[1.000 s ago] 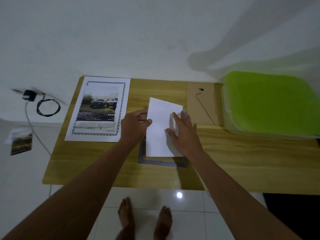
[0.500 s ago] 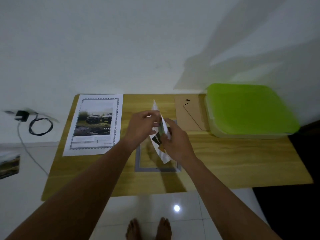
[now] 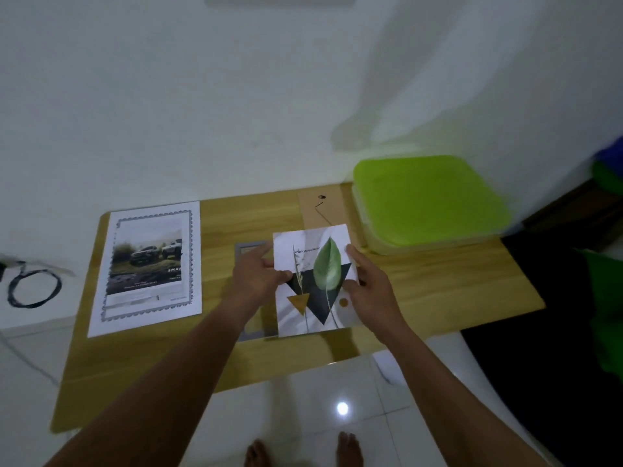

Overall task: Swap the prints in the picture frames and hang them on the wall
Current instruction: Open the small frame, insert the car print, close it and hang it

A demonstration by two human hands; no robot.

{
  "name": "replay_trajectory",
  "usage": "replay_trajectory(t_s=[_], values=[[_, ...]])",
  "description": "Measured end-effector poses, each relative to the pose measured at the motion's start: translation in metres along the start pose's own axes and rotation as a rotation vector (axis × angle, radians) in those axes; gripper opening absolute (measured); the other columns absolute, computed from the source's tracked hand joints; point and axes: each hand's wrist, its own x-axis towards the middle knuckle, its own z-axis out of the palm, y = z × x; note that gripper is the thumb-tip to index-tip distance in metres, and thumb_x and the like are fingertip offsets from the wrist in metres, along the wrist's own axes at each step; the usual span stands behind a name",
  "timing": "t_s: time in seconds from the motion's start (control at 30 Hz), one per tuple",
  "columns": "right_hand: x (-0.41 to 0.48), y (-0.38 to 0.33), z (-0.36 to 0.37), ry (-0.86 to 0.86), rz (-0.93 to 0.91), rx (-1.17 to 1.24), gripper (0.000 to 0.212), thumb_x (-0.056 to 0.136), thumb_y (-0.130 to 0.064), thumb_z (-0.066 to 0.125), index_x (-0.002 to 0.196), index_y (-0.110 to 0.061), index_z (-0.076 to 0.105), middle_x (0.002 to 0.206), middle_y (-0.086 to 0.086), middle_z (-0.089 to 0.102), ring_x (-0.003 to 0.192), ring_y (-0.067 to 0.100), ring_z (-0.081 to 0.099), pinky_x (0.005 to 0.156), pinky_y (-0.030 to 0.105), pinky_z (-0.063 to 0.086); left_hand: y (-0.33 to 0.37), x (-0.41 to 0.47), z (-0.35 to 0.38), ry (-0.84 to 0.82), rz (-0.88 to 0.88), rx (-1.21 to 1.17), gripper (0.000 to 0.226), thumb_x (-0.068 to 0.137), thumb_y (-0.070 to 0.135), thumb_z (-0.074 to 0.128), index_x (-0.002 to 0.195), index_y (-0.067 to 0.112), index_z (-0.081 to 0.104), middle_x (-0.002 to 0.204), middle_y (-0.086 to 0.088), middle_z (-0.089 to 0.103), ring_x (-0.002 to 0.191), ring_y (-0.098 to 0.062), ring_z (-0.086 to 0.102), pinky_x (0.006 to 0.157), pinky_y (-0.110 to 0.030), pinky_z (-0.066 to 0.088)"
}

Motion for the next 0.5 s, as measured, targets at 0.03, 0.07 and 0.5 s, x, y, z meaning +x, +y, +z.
replay_trajectory(t_s=[0.03,0.07,0.5], values=[[0.000,0.007,-0.009,-0.002,0.008,-0.022,0.066,0.090,0.010,0.050,0.147,-0.023,0.044,0.148,-0.008,0.047,0.128,0.004,0.052,0.099,0.026,0.050,0.000,-0.002,0.009,-0.004,0.024,0.022,0.077,0.067,0.006,0.083,0.136,0.021,0.055,0.094,-0.001,0.075,0.086,-0.013,0.072,0.082,-0.045,0.058],[-0.001,0.014,-0.018,-0.002,0.023,-0.032,0.068,0.088,0.010,0.052,0.144,-0.027,0.046,0.144,-0.006,0.053,0.126,0.008,0.054,0.102,0.029,0.048,0.000,-0.005,0.019,-0.009,0.038,0.032,0.076,0.067,0.006,0.083,0.135,0.023,0.055,0.094,0.000,0.075,0.086,-0.013,0.072,0.082,-0.044,0.058],[0.020,0.115,-0.114,-0.090,0.105,-0.395,0.033,0.081,0.004,0.062,0.106,-0.016,0.067,0.089,-0.002,0.070,0.079,0.014,0.063,0.055,0.006,0.039,-0.025,-0.022,0.163,-0.007,0.189,0.280,0.058,0.065,0.007,0.081,0.118,0.025,0.066,0.079,0.010,0.068,0.077,-0.013,0.068,0.058,-0.006,0.043]])
